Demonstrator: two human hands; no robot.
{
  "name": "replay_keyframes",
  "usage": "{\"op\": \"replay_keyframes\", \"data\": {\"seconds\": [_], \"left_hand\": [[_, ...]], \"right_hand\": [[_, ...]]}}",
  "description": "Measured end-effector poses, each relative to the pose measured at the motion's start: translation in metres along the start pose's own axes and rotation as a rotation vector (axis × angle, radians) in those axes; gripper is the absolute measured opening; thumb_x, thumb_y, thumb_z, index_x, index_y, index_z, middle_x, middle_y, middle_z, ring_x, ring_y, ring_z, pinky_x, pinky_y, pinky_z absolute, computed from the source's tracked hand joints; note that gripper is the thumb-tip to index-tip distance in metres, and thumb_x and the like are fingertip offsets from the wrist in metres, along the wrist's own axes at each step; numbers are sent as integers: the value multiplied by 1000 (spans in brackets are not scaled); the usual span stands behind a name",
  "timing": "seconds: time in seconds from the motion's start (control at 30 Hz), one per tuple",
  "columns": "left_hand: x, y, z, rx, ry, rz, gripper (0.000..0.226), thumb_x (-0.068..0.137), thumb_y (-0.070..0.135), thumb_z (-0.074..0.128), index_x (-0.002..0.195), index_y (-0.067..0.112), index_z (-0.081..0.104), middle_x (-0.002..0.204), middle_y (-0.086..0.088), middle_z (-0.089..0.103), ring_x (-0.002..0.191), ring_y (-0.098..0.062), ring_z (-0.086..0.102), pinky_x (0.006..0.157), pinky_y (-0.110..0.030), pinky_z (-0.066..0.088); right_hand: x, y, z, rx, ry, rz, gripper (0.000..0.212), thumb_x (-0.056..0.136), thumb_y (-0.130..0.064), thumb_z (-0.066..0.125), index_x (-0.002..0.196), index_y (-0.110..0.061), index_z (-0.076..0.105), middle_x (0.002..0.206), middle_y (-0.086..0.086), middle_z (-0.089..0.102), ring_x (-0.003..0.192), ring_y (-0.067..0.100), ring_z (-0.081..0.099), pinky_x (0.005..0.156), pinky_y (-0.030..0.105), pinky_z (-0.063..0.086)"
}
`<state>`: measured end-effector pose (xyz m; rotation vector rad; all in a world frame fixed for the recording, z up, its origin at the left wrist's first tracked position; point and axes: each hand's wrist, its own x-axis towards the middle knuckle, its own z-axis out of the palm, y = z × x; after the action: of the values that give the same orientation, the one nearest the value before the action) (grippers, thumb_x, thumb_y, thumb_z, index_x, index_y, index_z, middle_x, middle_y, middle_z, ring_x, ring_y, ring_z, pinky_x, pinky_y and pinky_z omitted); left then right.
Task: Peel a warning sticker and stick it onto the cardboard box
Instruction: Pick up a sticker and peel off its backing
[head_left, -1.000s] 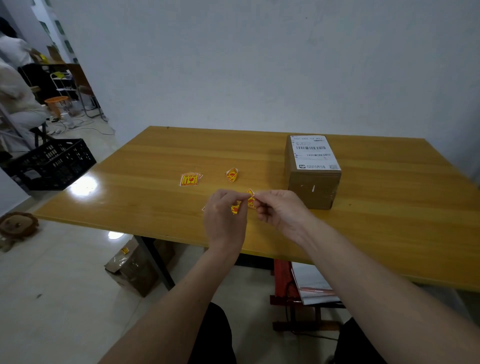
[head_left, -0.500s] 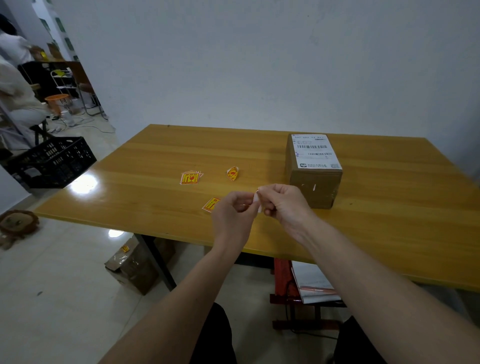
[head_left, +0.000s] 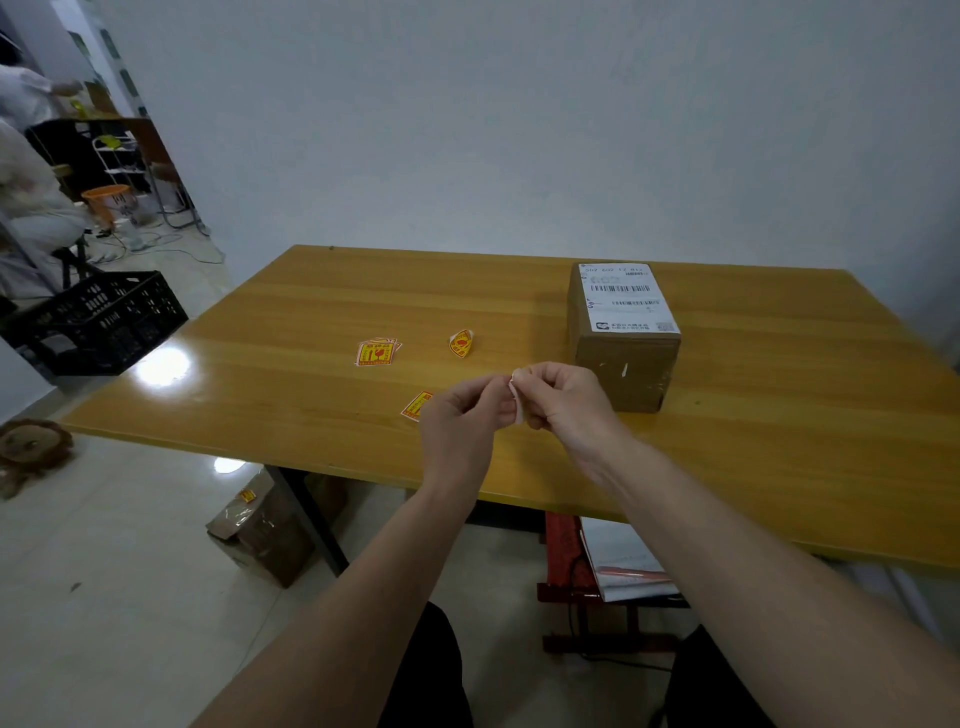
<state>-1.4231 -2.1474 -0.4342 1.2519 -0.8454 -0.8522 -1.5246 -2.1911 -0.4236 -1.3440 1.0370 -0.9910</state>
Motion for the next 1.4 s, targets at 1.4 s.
{"op": "replay_keyframes", "data": {"seconds": [1.4], "left_hand": [[9, 4, -2, -500, -152, -483, 13, 82, -4, 58, 70, 2, 59, 82, -13, 59, 77, -17, 62, 61, -22, 59]], "right_hand": [[-8, 6, -3, -238, -25, -205, 10, 88, -9, 56, 80, -3, 58, 74, 8, 53, 71, 19, 47, 68, 34, 42]]}}
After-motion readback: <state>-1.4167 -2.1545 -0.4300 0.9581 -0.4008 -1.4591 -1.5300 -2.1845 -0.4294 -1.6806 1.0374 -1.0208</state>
